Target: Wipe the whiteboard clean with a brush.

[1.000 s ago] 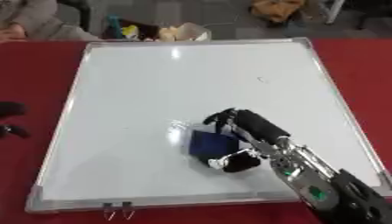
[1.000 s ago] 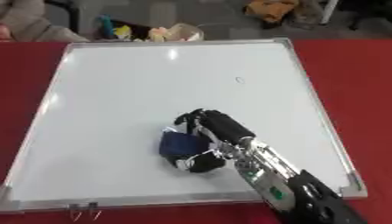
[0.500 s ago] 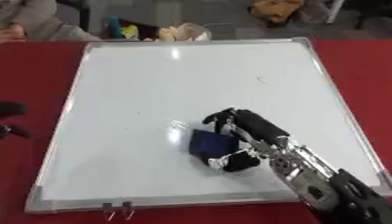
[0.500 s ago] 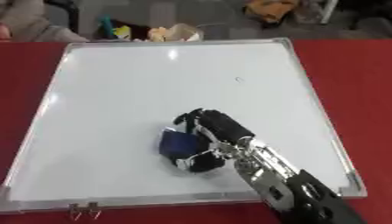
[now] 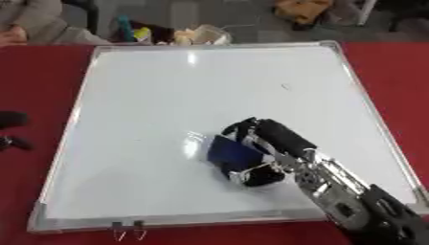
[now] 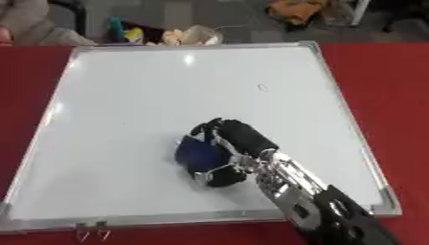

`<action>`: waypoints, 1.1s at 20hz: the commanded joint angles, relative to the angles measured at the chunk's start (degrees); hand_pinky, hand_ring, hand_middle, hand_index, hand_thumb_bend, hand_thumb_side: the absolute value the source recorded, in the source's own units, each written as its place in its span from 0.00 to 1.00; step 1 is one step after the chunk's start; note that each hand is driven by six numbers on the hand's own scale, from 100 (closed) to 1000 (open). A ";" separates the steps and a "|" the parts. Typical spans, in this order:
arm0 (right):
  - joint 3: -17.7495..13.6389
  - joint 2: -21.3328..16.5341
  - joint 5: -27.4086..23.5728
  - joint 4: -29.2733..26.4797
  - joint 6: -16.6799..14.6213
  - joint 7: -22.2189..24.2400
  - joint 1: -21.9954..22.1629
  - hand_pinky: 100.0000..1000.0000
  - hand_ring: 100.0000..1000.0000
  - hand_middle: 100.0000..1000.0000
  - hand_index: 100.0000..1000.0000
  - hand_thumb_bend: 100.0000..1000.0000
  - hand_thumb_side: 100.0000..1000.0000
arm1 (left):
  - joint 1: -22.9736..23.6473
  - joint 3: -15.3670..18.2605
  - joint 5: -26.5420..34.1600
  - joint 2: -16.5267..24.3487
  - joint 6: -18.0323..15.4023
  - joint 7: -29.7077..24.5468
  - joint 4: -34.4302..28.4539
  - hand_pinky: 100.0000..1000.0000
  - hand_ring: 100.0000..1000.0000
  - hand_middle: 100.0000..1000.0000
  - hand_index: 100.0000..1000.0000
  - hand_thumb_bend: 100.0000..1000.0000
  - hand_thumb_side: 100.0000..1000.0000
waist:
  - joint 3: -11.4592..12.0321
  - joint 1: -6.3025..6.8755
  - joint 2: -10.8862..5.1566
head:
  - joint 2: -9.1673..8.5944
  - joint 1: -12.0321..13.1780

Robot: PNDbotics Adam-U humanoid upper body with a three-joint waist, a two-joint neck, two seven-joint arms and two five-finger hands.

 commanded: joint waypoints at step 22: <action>-1.85 -0.58 0.98 0.26 1.85 -2.24 -1.51 0.50 0.64 0.46 0.79 0.08 0.21 | -0.57 -0.21 0.06 0.17 -0.12 -0.21 -0.97 0.35 0.65 0.50 0.56 0.16 0.95 | 0.34 -0.03 -0.59 | 0.11 -0.27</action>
